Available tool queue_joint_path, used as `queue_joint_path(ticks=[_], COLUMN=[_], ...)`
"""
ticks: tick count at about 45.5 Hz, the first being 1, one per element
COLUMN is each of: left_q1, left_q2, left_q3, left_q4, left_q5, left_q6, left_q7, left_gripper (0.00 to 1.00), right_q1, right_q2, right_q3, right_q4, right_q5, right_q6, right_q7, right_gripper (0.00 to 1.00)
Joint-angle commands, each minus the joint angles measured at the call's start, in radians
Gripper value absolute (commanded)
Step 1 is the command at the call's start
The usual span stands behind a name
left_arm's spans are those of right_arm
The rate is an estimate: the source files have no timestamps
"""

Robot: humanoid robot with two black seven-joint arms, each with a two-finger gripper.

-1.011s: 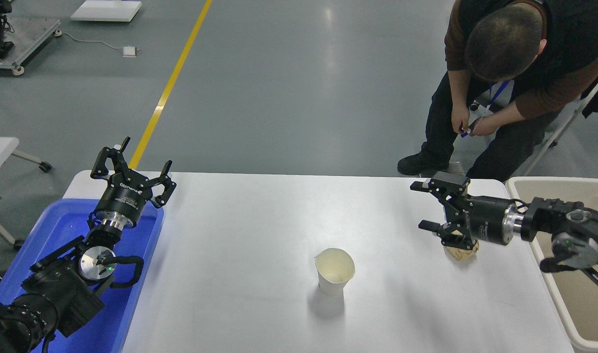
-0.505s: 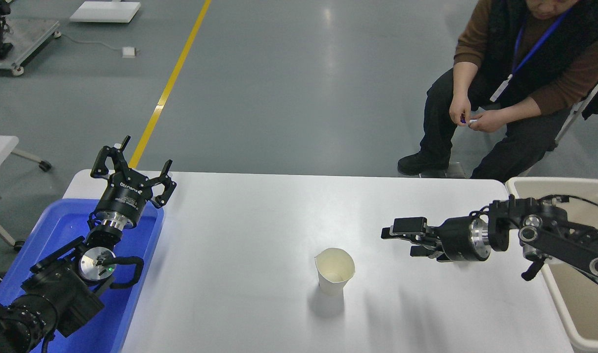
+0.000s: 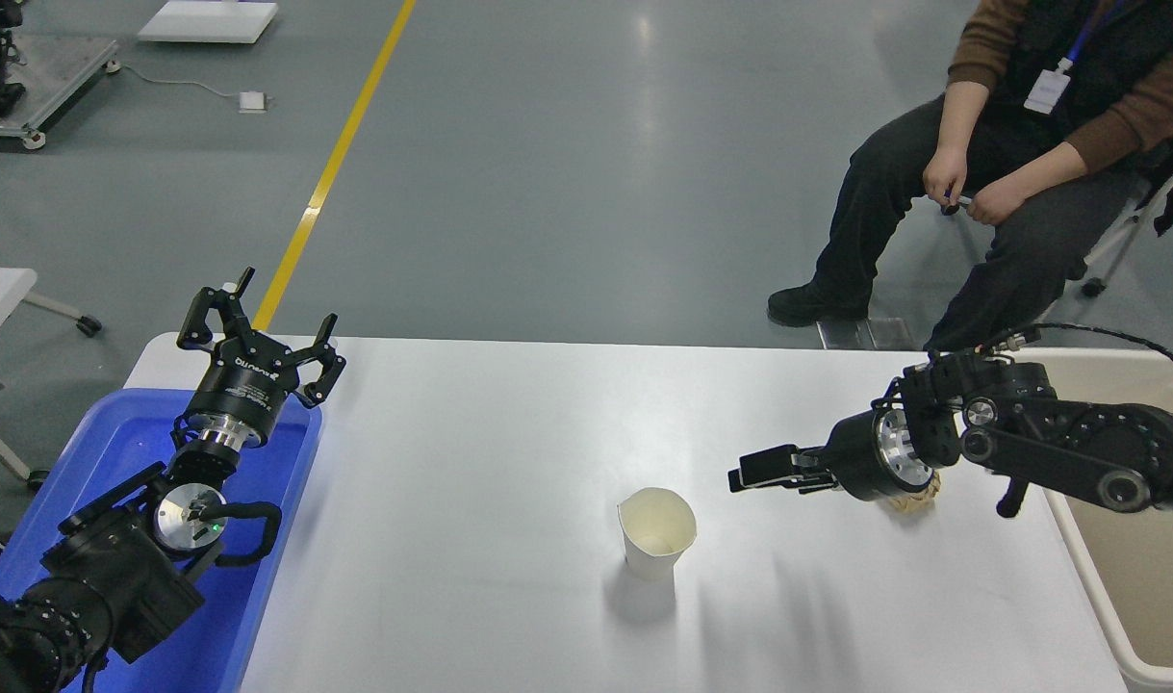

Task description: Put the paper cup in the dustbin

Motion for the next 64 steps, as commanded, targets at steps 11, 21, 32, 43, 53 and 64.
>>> queue_joint_path(ticks=[11,21,32,43,53,64], left_q1=[0.0,0.0,0.0,0.0,0.0,0.0], left_q2=[0.0,0.0,0.0,0.0,0.0,0.0], left_q3=[0.001,0.001,0.0,0.001,0.001,0.001], left_q4=[0.0,0.0,0.0,0.0,0.0,0.0], left_q5=[0.0,0.0,0.0,0.001,0.001,0.0], left_q6=[0.0,0.0,0.0,-0.001,-0.001,-0.001], left_q7=[0.0,0.0,0.0,0.0,0.0,0.0], left_gripper=[1.0,1.0,1.0,1.0,1.0,1.0], right_q1=[0.099,0.17,0.181,0.179,0.145,0.122], right_q2=[0.08,0.098,0.16,0.213,0.258,0.276], right_q3=[-0.11,-0.187,-0.188,-0.197,-0.206,-0.208], right_q4=[-0.002,-0.002,-0.02,-0.04,-0.076,-0.106], right_q5=[0.094,0.163,0.217,0.226,0.224,0.206], right_q6=[0.006,0.006,0.0,-0.002,-0.01,-0.022], right_q7=[-0.015,-0.015,-0.015,-0.013,-0.013,-0.012], right_gripper=[1.0,1.0,1.0,1.0,1.0,1.0])
